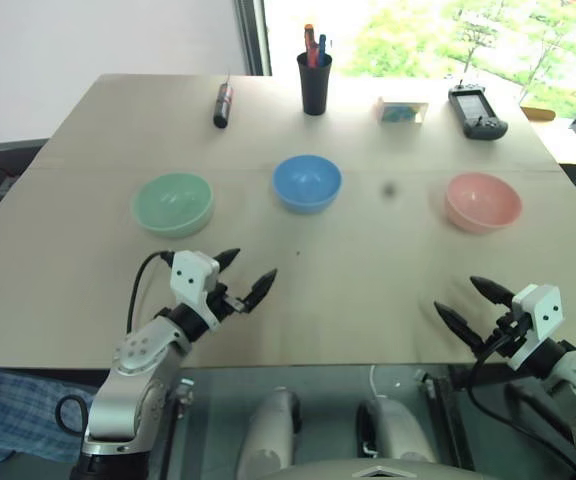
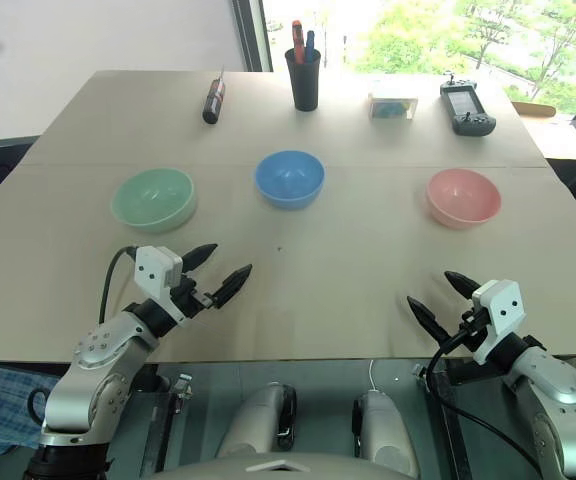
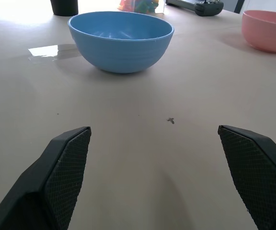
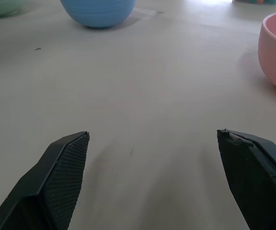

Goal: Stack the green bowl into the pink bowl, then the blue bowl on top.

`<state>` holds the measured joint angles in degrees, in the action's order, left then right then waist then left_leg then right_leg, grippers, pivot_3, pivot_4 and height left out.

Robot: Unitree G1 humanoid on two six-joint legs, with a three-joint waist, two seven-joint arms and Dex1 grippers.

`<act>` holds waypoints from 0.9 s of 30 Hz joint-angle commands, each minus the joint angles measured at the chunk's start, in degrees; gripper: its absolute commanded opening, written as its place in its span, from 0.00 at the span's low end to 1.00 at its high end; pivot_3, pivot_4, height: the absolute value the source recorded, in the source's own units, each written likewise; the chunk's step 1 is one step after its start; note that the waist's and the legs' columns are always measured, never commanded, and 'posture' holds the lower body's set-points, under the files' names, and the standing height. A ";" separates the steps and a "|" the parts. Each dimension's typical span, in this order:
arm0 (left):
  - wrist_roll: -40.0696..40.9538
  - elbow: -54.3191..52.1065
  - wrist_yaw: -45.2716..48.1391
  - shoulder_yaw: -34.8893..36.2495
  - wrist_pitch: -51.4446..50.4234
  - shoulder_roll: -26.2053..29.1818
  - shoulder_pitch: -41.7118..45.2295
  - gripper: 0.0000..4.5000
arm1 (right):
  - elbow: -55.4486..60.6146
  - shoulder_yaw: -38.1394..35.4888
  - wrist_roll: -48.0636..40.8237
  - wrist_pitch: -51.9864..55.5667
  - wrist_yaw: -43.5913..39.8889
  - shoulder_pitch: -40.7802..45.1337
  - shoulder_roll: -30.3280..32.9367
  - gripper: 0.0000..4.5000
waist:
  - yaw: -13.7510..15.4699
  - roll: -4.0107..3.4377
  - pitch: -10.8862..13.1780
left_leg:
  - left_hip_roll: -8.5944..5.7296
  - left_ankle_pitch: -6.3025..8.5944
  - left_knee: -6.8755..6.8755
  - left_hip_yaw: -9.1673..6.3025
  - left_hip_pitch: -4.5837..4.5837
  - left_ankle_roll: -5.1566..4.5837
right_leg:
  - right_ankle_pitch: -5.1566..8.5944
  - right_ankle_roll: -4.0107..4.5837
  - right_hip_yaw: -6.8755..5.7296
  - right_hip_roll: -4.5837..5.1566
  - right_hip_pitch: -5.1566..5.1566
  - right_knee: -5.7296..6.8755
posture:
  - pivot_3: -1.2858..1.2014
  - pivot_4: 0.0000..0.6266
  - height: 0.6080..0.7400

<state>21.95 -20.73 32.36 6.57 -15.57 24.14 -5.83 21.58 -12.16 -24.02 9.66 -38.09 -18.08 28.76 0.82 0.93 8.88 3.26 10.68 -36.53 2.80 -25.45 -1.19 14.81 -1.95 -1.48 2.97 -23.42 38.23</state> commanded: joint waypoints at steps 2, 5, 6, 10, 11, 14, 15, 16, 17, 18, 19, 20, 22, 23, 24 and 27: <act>0.23 -0.75 0.68 0.09 1.81 -0.18 0.08 1.00 | 1.29 -1.61 -0.47 -1.00 0.51 0.56 -0.18 1.00 | 0.00 0.00 0.00 | 0.00 0.00 0.00 0.00 0.00 0.00 | -0.01 -0.01 0.00 0.00 0.00 0.00 | 0.52 0.24 1.00; 0.63 -0.67 1.36 0.20 2.16 -0.38 -0.04 1.00 | 1.11 -1.55 -0.34 -1.09 0.68 0.82 -0.14 1.00 | 0.00 0.00 0.00 | 0.00 0.00 0.00 0.00 0.00 0.00 | -0.02 -0.02 0.00 0.00 0.00 0.00 | 0.52 0.24 1.00; 0.58 -0.61 1.50 0.21 2.32 -0.40 -0.09 1.00 | 1.11 -1.55 -0.31 -1.09 0.74 0.88 -0.12 1.00 | 0.00 0.00 0.00 | 0.00 0.00 0.00 0.00 0.00 0.00 | -0.01 -0.02 -0.01 0.00 0.00 0.00 | 0.52 0.24 1.00; 0.34 -0.29 2.11 0.09 2.94 -0.44 -0.11 1.00 | 0.97 -1.63 -0.22 -1.25 0.77 1.02 0.01 1.00 | 0.00 0.00 0.00 | 0.00 0.00 0.00 0.01 0.00 0.00 | -0.03 -0.05 -0.01 0.00 0.00 0.00 | 0.52 0.24 1.00; 0.31 -0.21 2.19 0.08 3.03 -0.46 -0.10 1.00 | 0.92 -1.64 -0.20 -1.28 0.80 1.08 0.04 1.00 | 0.00 0.00 0.00 | 0.00 0.00 0.00 0.01 0.00 0.00 | -0.03 -0.05 0.00 0.00 0.00 0.00 | 0.52 0.24 1.00; 0.21 0.06 2.59 0.03 3.49 -0.38 -0.02 1.00 | 0.91 -1.68 -0.20 -1.33 0.82 1.13 0.10 1.00 | 0.00 0.00 0.00 | 0.00 0.00 0.00 0.01 0.00 0.00 | -0.03 -0.05 -0.01 0.00 0.00 0.00 | 0.52 0.24 1.00; 0.26 0.13 2.64 0.05 3.57 -0.38 -0.02 1.00 | 0.93 -1.69 -0.17 -1.34 0.83 1.11 0.11 1.00 | 0.00 0.00 0.00 | 0.00 0.00 0.00 0.01 0.00 0.00 | -0.03 -0.05 -0.01 0.00 0.00 0.00 | 0.52 0.24 1.00; 0.27 0.20 2.68 0.06 3.66 -0.40 -0.02 1.00 | 0.95 -1.70 -0.15 -1.34 0.83 1.09 0.12 1.00 | 0.01 0.00 0.00 | 0.00 0.00 0.00 0.02 0.00 0.00 | -0.03 -0.05 -0.01 0.00 0.00 0.00 | 0.52 0.24 1.00; 0.30 0.21 2.74 0.10 3.72 -0.44 -0.07 1.00 | 1.00 -1.72 -0.15 -1.35 0.83 1.04 0.12 1.00 | 0.01 0.00 0.00 | 0.00 0.00 0.00 0.02 0.00 0.00 | -0.03 -0.05 -0.01 0.00 0.00 0.00 | 0.52 0.24 1.00; 0.30 0.25 2.82 0.10 3.80 -0.47 -0.10 1.00 | 1.04 -1.74 -0.14 -1.33 0.85 1.03 0.12 1.00 | 0.01 0.00 0.00 | 0.00 0.00 0.00 0.02 0.00 0.00 | -0.03 -0.05 -0.01 0.00 0.00 0.00 | 0.52 0.24 1.00; 0.29 0.24 2.87 0.10 3.87 -0.49 -0.16 1.00 | 1.08 -1.76 -0.14 -1.35 0.86 1.00 0.12 1.00 | 0.00 0.00 0.00 | 0.00 0.00 0.00 0.01 0.00 0.00 | -0.03 -0.05 -0.01 0.00 0.00 0.00 | 0.52 0.24 1.00; 0.35 0.26 2.93 0.10 3.89 -0.54 -0.20 1.00 | 1.09 -1.80 -0.15 -1.35 0.87 0.98 0.12 1.00 | 0.00 0.00 0.00 | 0.00 0.00 0.00 0.01 0.00 0.00 | -0.03 -0.05 0.00 0.00 0.00 0.00 | 0.52 0.24 1.00; 0.61 0.34 3.08 0.11 3.86 -0.68 -0.23 1.00 | 1.08 -1.89 -0.16 -1.37 0.88 1.00 0.14 1.00 | 0.00 0.00 0.00 | 0.00 0.00 0.00 0.02 0.00 0.00 | -0.04 -0.06 -0.01 0.00 0.00 0.00 | 0.52 0.24 1.00; 0.64 0.40 3.16 0.11 3.91 -0.72 -0.22 1.00 | 1.05 -1.94 -0.12 -1.42 0.88 1.04 0.18 1.00 | 0.00 0.00 0.00 | 0.00 0.00 -0.01 0.01 0.00 0.00 | -0.04 -0.06 0.00 0.00 0.00 0.00 | 0.52 0.24 1.00; 0.62 0.43 3.22 0.13 3.94 -0.77 -0.21 1.00 | 1.03 -1.97 -0.08 -1.46 0.87 1.07 0.21 1.00 | 0.00 0.00 0.00 | 0.00 0.00 -0.01 0.01 0.00 0.00 | -0.04 -0.06 -0.01 0.00 0.00 0.00 | 0.52 0.24 1.00; 1.23 0.76 4.15 0.03 4.47 -1.16 0.12 1.00 | 0.41 -2.43 0.21 -1.80 0.97 1.72 0.45 1.00 | 0.00 0.00 -0.01 | 0.00 0.00 -0.01 0.02 0.00 0.00 | -0.04 -0.06 -0.01 0.00 0.00 0.00 | 0.52 0.24 1.00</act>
<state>22.09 -19.42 35.66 6.48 -12.78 23.20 -5.87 21.42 -12.37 -23.58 9.50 -37.14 -16.99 28.77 0.82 0.93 8.87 3.26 10.68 -36.54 2.81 -25.45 -1.19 14.77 -2.01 -1.48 2.96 -23.41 38.23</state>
